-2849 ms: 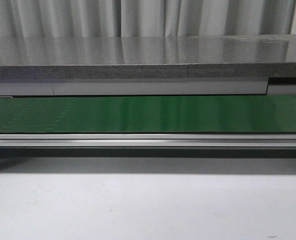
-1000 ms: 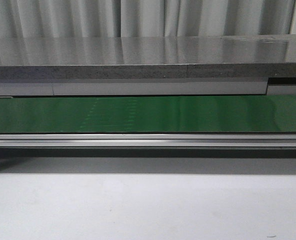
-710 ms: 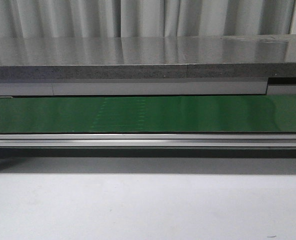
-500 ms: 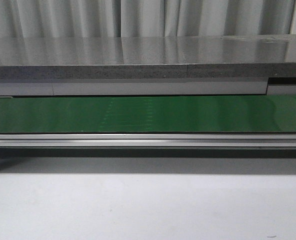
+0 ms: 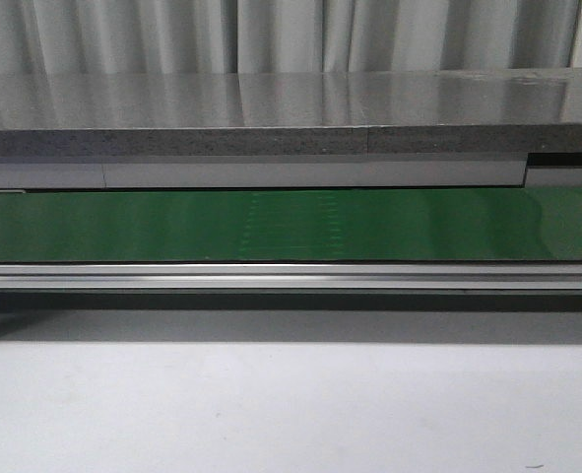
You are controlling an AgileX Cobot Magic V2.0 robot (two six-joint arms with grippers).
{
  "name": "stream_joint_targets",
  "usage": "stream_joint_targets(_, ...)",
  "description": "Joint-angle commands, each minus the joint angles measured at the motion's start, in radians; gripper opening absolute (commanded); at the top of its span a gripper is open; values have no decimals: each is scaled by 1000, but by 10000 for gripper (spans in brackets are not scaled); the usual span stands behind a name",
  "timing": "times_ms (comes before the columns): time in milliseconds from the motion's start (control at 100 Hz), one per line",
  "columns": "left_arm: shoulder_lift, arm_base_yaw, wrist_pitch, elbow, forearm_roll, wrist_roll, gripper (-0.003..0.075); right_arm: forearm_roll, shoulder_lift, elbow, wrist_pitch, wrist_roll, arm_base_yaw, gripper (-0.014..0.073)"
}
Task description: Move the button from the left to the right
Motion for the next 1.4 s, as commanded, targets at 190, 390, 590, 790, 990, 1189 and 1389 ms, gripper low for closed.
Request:
stream_joint_targets(190,6,-10,-79,-28,-8,0,5,1,-16,0,-85,-1,-8,-68)
stream_joint_targets(390,6,-10,-79,-28,-8,0,5,1,-16,0,-85,-1,-8,-68)
stream_joint_targets(590,4,-10,-109,-27,30,-2,5,1,-16,0,-85,-1,-8,-68)
stream_joint_targets(790,-48,-10,-119,27,307,-315,5,1,-16,0,-85,-1,-8,-68)
stream_joint_targets(990,-133,-10,-119,116,304,-324,5,1,-16,0,-85,-1,-8,-68)
stream_joint_targets(1189,-254,-10,-119,207,305,-324,5,1,-16,0,-85,-1,-8,-68)
stream_joint_targets(1389,-320,-8,-65,234,305,-324,5,1,-16,0,-85,-1,-8,-68)
